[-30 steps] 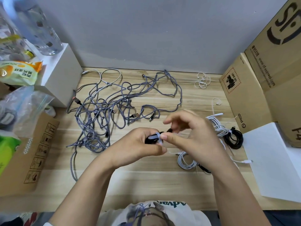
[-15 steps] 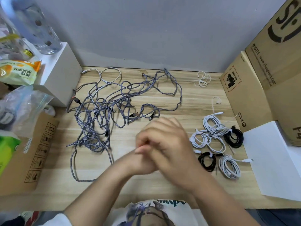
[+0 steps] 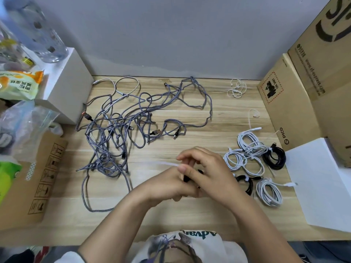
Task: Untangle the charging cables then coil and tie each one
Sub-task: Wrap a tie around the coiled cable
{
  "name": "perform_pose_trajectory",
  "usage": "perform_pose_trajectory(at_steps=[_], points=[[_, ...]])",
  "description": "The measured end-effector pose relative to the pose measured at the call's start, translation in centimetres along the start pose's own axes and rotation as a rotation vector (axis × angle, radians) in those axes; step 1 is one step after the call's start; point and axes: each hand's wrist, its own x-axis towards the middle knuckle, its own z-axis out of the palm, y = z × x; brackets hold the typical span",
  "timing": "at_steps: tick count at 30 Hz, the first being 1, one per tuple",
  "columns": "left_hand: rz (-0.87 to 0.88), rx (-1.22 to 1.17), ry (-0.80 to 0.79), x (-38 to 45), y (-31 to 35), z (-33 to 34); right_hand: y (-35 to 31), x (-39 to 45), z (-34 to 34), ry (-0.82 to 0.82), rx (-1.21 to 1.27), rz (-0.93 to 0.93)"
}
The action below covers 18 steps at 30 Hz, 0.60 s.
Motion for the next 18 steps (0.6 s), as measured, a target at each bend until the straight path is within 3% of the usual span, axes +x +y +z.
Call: perform_pose_trajectory(at_steps=[7,9,13,18], points=[[-0.002,-0.367,0.004,1.8,-2.2,-1.2,2.7,-1.6,-0.9,0.037,0.152,0.142],[0.017,-0.389,0.09,2.0,-1.7,-0.7,3.2,-1.8,-1.0,0.08,0.17,0.181],[0.079,-0.127,0.495,4.3,-3.0,-0.4,5.3,-1.2,-1.4,0.143,0.256,0.318],[0.123,0.245,0.625,7.9,-2.5,-0.8,7.2,1.5,-3.9,0.15,0.254,0.365]])
